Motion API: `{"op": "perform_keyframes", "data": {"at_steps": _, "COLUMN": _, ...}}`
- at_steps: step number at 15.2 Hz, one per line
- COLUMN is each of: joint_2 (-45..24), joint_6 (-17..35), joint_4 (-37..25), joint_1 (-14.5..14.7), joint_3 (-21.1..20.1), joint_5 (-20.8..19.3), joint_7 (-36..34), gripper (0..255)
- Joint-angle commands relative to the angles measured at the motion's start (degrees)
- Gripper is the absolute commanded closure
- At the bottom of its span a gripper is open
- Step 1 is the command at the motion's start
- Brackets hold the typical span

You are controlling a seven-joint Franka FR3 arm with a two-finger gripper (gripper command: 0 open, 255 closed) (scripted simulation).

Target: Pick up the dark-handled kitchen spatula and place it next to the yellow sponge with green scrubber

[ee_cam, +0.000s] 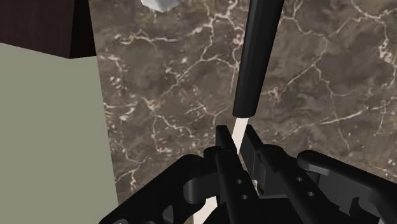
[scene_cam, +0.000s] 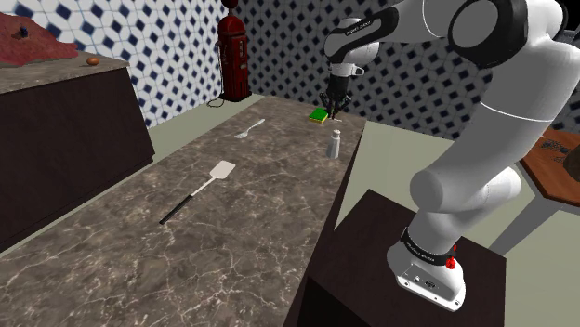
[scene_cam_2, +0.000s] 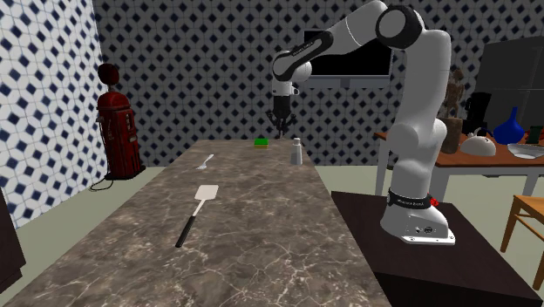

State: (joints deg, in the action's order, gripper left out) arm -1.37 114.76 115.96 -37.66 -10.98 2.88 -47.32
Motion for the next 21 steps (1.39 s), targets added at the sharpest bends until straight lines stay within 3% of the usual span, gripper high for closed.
{"op": "perform_keyframes", "data": {"at_steps": 1, "joint_2": -2.2, "joint_6": -0.7, "joint_4": -2.8, "joint_1": -1.1, "joint_3": 1.1, "joint_5": -0.6, "joint_7": 1.9, "gripper": 255}}
{"op": "perform_keyframes", "data": {"at_steps": 6, "joint_2": -7.8, "joint_6": -2.7, "joint_4": -10.1, "joint_1": -3.6, "joint_3": 3.3, "joint_5": -1.5, "joint_7": 6.4, "gripper": 255}}
{"op": "perform_keyframes", "data": {"at_steps": 21, "joint_2": -12.2, "joint_6": 7.8, "joint_4": -3.9, "joint_1": -3.4, "joint_3": 3.4, "joint_5": -2.0, "joint_7": 6.3, "gripper": 255}}
